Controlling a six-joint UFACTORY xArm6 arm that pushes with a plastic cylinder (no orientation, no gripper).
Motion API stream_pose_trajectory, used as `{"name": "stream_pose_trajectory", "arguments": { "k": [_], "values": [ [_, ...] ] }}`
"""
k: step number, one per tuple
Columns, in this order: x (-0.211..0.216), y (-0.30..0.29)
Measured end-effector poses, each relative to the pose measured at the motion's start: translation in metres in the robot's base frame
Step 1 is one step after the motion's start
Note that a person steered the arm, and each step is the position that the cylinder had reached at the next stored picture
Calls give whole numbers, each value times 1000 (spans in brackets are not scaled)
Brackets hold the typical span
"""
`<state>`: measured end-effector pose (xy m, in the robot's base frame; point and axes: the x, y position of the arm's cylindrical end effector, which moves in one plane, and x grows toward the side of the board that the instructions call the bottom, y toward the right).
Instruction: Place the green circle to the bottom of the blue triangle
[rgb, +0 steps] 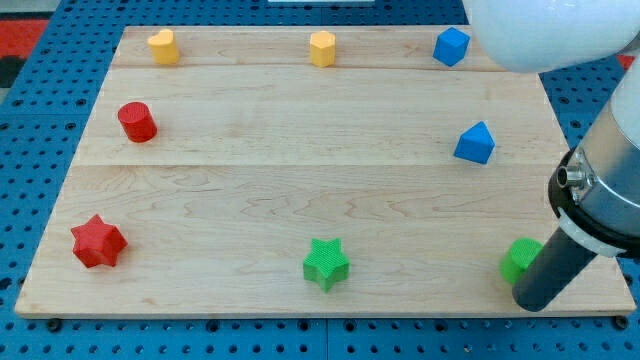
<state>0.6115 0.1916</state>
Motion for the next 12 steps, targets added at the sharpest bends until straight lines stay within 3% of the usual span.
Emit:
{"name": "stream_pose_trajectory", "arguments": {
  "k": [6,7,9,11,12],
  "values": [
    [-2,42],
    [-19,73],
    [-37,30],
    [-18,27],
    [-34,-15]
  ]
}}
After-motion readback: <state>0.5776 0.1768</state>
